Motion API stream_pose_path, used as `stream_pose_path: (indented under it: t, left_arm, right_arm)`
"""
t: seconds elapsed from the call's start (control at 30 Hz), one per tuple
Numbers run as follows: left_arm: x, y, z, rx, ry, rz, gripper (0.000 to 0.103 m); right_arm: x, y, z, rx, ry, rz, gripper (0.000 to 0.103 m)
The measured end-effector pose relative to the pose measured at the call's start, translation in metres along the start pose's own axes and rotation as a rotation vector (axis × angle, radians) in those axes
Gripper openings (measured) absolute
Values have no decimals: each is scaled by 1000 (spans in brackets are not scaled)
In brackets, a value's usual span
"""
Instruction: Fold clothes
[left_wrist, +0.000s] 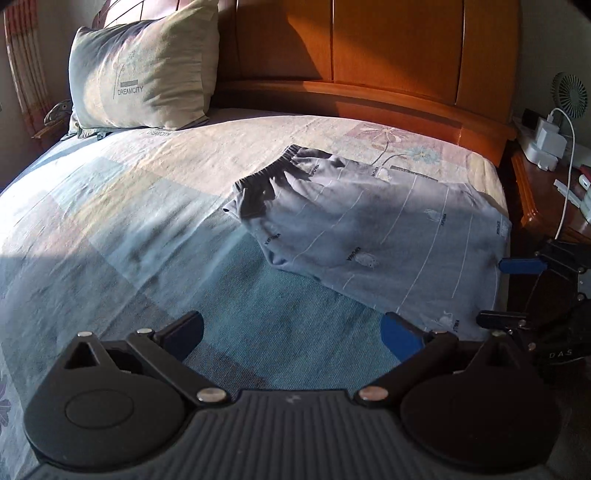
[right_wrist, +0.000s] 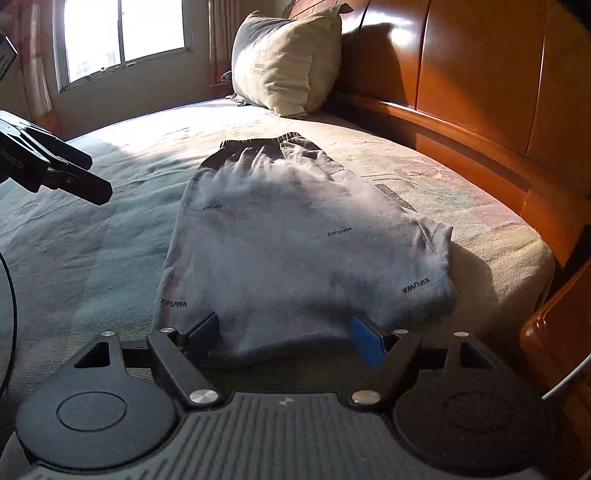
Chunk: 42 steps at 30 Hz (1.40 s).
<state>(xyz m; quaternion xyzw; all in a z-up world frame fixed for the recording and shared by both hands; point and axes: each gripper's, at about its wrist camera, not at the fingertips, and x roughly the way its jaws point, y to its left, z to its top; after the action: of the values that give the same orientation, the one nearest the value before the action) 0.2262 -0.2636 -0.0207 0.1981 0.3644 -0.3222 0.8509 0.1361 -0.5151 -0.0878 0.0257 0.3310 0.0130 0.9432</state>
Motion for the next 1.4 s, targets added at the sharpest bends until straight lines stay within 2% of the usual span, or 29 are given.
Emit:
stream_pose_path:
  t: [0.1,0.27,0.43,0.53,0.6,0.7,0.8,0.87,0.97,1.1,1.4]
  left_arm:
    - [-12,-6,-23,-35,-15,8,102]
    - [-23,-18,-58,-82,-17,29,102]
    - [-28,-22,-78,-134,-7,46,102]
    - [-34,-17,-82,-184,-17,48,102]
    - [-39,-12,-83,-222,-20,50,102]
    - [-49,-8,-83,-238,-33,80,102]
    - [-65,-7,-86,-232,-71,120,102]
    - [-73,-7,-88,-233,-94,136,102]
    - [-85,-8,-90,-234,-134,164,102]
    - [-112,-17,-88,-232,-306,283,102]
    - [-125,-34,-75,-220,-277,162,102]
  right_arm:
    - [-11,-4,6,37,-47,21,84]
    - [-6,-22,19,35,-89,-93,86]
    - [16,-55,21,116,2,-145,86]
    - [0,-47,28,128,-42,-120,87]
    - [-5,-30,35,100,-69,-76,92]
    - [5,0,36,21,-36,-53,94]
    - [25,23,25,-32,71,-88,93]
    - [22,30,21,-26,71,-90,93]
    - [6,30,26,43,51,-33,94]
    - [-9,34,35,80,68,-42,96]
    - [-46,49,43,144,100,-46,103]
